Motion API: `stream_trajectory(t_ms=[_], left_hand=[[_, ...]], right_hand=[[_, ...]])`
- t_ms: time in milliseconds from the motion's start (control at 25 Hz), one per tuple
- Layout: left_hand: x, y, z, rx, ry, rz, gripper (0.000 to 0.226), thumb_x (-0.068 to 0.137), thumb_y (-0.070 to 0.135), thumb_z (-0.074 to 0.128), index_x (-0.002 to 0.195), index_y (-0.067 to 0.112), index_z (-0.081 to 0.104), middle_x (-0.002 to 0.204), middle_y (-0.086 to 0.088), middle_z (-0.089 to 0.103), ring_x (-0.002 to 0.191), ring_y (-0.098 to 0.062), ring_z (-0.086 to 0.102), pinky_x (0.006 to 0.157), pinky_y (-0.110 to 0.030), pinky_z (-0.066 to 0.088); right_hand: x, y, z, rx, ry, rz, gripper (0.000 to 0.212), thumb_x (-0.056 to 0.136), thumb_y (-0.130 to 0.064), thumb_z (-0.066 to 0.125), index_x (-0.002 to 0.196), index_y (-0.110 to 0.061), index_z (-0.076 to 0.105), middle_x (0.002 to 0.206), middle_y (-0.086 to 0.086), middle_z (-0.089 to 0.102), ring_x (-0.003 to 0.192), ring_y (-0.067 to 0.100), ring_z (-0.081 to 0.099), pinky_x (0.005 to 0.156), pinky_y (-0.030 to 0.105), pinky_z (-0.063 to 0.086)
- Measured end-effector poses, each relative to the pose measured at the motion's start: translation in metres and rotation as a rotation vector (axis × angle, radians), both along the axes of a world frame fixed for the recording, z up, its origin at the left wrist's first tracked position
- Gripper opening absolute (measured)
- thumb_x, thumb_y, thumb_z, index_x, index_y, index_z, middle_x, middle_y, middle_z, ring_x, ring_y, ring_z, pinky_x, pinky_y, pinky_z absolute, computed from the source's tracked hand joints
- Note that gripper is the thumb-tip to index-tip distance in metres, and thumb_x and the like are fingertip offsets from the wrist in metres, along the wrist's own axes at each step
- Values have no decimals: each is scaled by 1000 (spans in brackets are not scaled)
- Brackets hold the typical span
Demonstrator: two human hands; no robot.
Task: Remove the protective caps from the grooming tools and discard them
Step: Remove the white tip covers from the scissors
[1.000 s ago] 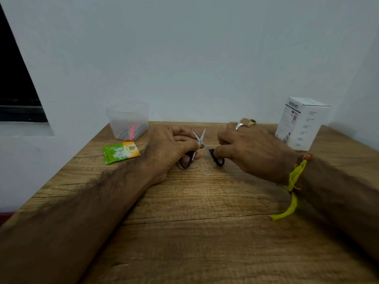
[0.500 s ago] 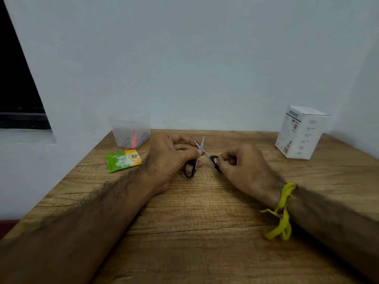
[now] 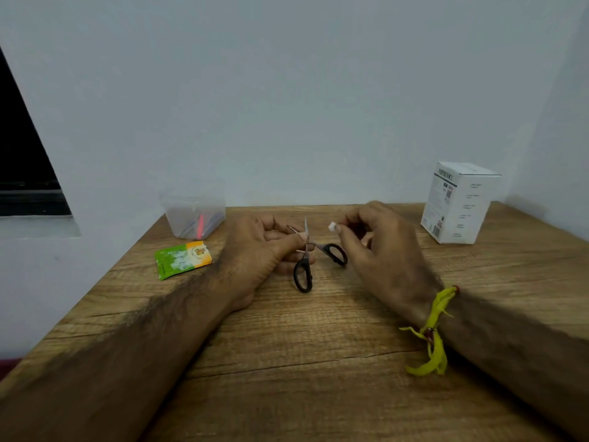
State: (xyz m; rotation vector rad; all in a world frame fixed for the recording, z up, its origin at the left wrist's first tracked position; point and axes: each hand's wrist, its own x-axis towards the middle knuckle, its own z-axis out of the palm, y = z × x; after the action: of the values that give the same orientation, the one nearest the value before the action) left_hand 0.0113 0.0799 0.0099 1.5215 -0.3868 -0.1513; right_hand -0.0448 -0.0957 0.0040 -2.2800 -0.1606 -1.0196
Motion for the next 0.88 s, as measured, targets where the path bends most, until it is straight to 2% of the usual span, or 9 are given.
stream_trajectory(t_ms=[200,320,440,600,880], left_hand=[[-4,-4,-1,-11,3,-63,23,86,4,74,104,-7,63,88,-19,77,81,-32,76,63,-30,62],[-7,-9,-5,-31,-19,-70,22,85,2,75,103,-6,66,85,-20,76,79,-28,77,62,-25,59],[-8,-12,-7,-33,-2,-69,20,84,-2,74,103,-4,67,85,-20,76,80,-27,77,66,-25,60],[-7,-10,-6,-67,23,-52,16,82,-3,75,97,-3,69,84,-20,76,83,-29,76,73,-31,63],[-10,-11,-5,-25,3,-75,17,83,-2,75,99,-2,70,83,-17,77,81,-27,77,68,-27,62]], right_hand=[[9,4,-3,-162,-143,77,2,91,-12,69,90,-14,70,85,-5,61,79,6,56,69,12,42],[12,-3,-8,-294,-138,94,4,93,-16,65,92,-13,68,89,-4,60,81,14,57,71,31,50],[15,-5,-8,-421,-83,72,18,96,-25,53,92,-14,65,92,-2,59,83,21,58,71,44,51],[15,-6,-7,-435,-82,90,24,97,-29,47,93,-13,65,93,-1,60,82,22,58,71,45,52],[17,-8,-7,-331,-75,118,8,97,-18,60,93,-13,66,89,-4,61,83,14,58,73,40,53]])
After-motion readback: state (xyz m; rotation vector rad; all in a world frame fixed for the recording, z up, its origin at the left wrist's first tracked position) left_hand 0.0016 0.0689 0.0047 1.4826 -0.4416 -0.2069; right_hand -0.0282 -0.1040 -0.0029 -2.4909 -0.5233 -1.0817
